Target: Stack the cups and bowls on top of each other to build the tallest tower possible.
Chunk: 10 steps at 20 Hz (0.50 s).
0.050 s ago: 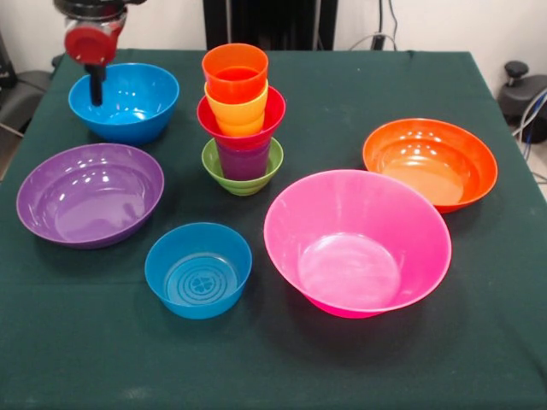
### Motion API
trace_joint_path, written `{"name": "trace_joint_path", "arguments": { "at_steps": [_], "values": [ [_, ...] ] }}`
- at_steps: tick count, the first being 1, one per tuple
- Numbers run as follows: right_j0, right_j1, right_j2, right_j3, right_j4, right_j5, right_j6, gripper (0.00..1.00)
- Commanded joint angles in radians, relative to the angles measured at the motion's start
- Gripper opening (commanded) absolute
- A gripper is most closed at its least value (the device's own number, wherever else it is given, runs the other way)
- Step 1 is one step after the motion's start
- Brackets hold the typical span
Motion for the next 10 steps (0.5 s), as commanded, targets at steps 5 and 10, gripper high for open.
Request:
{"name": "trace_joint_path", "arguments": {
  "at_steps": [5,10],
  "values": [
    [0.041,0.165,0.144,-0.298,0.004,0.178,-0.209,1.00],
    [0.056,0.231,0.127,-0.372,0.006,0.168,-0.149,1.00]
  ]
}}
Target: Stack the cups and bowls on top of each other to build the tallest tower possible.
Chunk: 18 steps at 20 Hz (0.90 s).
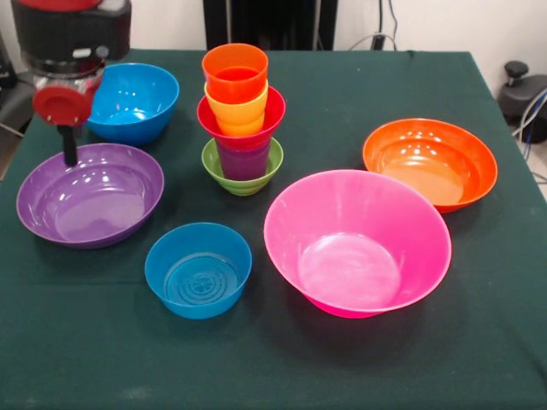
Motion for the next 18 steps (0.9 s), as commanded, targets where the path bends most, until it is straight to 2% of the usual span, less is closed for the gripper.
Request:
{"name": "trace_joint_path", "arguments": {
  "at_steps": [1,6,10,18],
  "values": [
    [0.046,0.108,0.069,-0.150,-0.009,0.098,-0.128,1.00],
    [0.081,0.130,0.058,-0.217,0.003,0.162,-0.113,1.00],
    [0.106,0.131,0.067,-0.225,0.026,0.181,-0.102,1.00],
    [0.180,0.146,0.029,-0.255,0.039,0.206,-0.037,1.00]
  ]
}}
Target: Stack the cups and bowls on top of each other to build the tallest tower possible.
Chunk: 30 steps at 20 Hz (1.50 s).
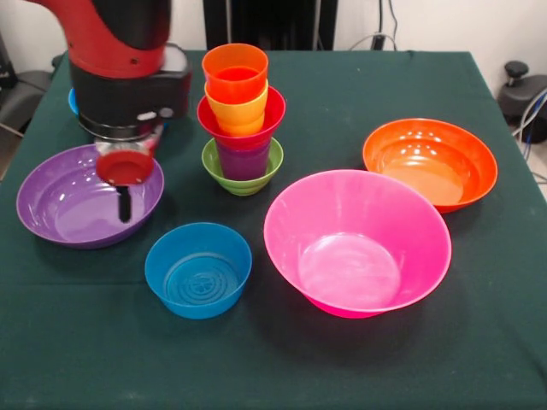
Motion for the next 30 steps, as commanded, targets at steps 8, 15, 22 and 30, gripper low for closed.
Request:
{"name": "trace_joint_path", "arguments": {
  "at_steps": [8,15,22,30],
  "values": [
    [0.067,0.052,0.013,-0.119,0.052,0.133,-0.020,1.00],
    [0.058,0.087,0.001,-0.176,0.071,0.144,-0.052,1.00],
    [0.062,0.128,-0.002,-0.257,0.069,0.180,-0.117,1.00],
    [0.042,0.146,0.078,-0.236,0.033,0.137,-0.335,1.00]
  ]
}}
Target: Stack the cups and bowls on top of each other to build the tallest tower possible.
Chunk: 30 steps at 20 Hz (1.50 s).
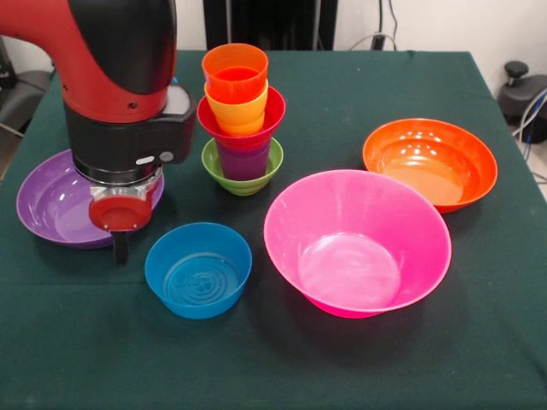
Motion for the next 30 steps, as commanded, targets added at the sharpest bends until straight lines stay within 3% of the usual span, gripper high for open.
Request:
{"name": "trace_joint_path", "arguments": {
  "at_steps": [1,8,14,19,25,30],
  "values": [
    [-0.002,0.022,0.113,-0.001,-0.048,0.043,-0.355,1.00],
    [-0.034,-0.021,0.200,0.098,-0.099,0.023,-0.665,1.00],
    [-0.031,-0.084,0.208,0.254,-0.080,-0.061,-0.670,1.00],
    [-0.064,-0.102,0.251,0.347,-0.104,-0.126,-0.818,1.00],
    [-0.142,-0.207,0.281,0.561,-0.174,-0.220,-0.963,1.00],
    [-0.222,-0.276,0.290,0.714,-0.234,-0.287,-0.977,1.00]
  ]
}}
